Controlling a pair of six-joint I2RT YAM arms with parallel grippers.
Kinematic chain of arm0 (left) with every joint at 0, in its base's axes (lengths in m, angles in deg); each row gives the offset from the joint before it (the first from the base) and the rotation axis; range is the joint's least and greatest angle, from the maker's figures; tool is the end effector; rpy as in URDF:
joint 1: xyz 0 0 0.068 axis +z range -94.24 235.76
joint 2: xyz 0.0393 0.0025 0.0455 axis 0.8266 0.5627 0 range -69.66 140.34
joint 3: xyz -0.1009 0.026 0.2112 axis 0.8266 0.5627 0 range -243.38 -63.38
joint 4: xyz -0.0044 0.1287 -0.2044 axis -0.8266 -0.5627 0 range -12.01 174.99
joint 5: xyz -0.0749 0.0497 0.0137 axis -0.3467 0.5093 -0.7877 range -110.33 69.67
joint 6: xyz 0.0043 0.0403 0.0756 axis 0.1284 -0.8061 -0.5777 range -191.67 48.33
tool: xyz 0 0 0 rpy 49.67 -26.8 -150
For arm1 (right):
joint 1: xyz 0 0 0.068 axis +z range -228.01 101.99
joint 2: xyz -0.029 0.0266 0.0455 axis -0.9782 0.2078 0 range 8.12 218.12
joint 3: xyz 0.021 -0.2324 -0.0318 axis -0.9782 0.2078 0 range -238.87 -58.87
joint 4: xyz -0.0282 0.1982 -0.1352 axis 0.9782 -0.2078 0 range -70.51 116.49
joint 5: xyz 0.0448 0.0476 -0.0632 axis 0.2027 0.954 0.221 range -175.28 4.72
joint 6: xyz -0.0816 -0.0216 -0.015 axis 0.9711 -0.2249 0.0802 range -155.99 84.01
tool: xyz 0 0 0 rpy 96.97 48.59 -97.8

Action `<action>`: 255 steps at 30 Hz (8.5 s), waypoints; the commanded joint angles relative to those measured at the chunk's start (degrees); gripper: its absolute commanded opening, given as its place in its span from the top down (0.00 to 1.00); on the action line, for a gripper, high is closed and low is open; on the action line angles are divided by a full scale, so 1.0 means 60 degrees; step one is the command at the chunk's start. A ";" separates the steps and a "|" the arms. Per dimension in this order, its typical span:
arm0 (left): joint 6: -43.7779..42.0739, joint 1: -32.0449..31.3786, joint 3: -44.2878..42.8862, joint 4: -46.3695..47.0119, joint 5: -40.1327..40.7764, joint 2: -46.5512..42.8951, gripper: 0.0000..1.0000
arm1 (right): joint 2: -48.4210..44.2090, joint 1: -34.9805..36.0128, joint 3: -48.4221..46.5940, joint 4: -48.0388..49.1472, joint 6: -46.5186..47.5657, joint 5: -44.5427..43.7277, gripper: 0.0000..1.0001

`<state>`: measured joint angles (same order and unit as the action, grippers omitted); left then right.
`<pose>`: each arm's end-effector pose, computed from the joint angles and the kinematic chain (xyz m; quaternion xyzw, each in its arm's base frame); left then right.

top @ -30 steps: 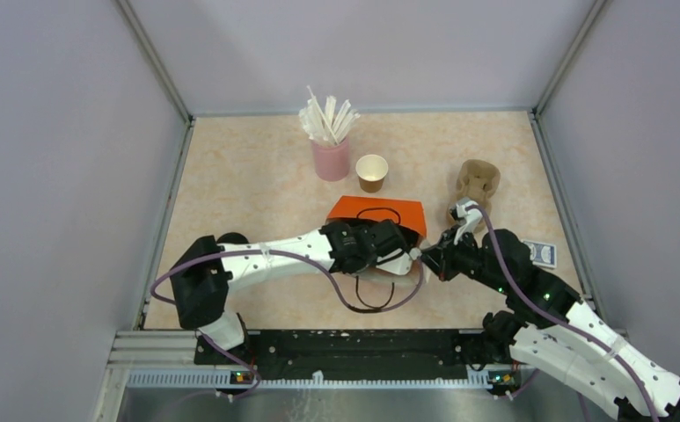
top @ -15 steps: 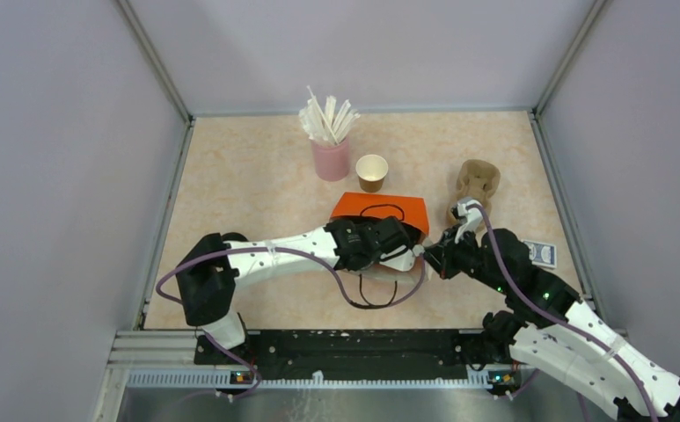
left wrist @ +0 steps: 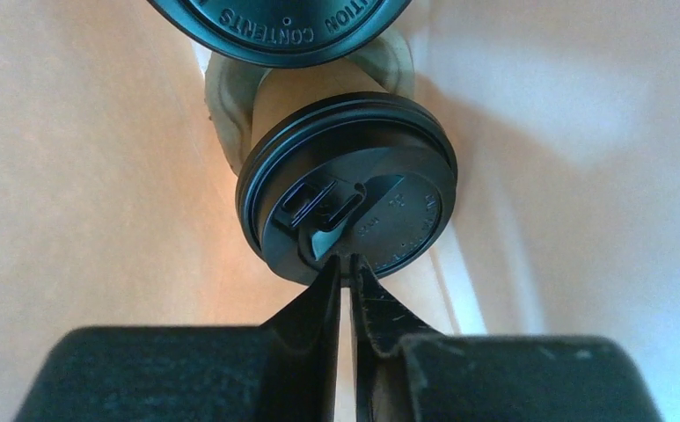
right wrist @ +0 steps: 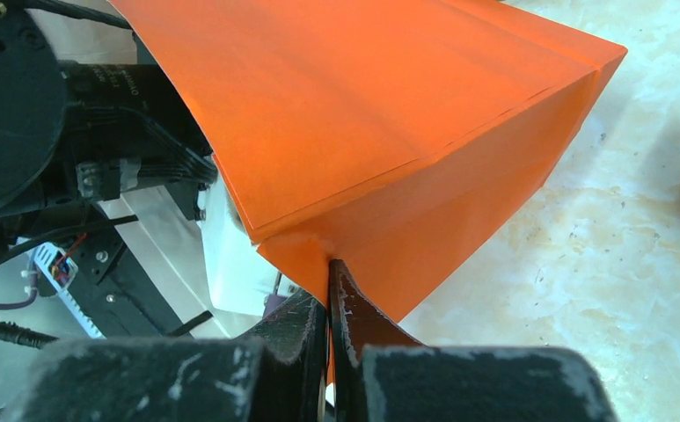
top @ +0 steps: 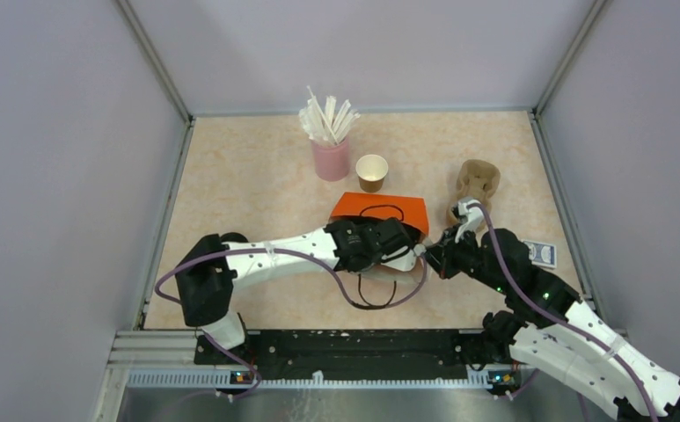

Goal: Pack the takeout coffee

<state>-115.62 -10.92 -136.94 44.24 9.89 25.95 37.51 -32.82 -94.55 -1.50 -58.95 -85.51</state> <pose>0.1677 -0.2931 0.1853 0.7367 0.5844 0.2037 0.2725 0.1261 0.1263 0.2530 -0.1584 0.8123 0.3132 0.4659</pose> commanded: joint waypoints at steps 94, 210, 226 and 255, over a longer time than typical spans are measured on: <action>0.4796 -0.0738 -0.2971 -0.0791 0.0106 -0.3476 0.57 | 0.4134 0.0057 -0.5309 -0.2623 -0.4342 -0.1267 0.69; 1.0898 0.9181 -0.7114 0.6546 -0.7134 0.2986 1.00 | 0.2032 0.0050 -0.6905 -0.4508 -0.1740 -0.3074 0.20; 1.0761 0.9179 -0.6994 0.5005 -0.7240 -0.0692 1.00 | 0.2001 0.0042 -0.6651 -0.3607 -0.1695 -0.2824 0.20; 1.6491 0.8876 -0.0596 0.6044 -1.1124 -0.6165 1.00 | 0.1544 0.0042 -0.6895 -0.4076 -0.1698 -0.2482 0.20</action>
<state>-23.18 43.26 -146.60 72.37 -54.09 -6.64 47.96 -32.42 -134.66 -25.94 -68.59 -101.01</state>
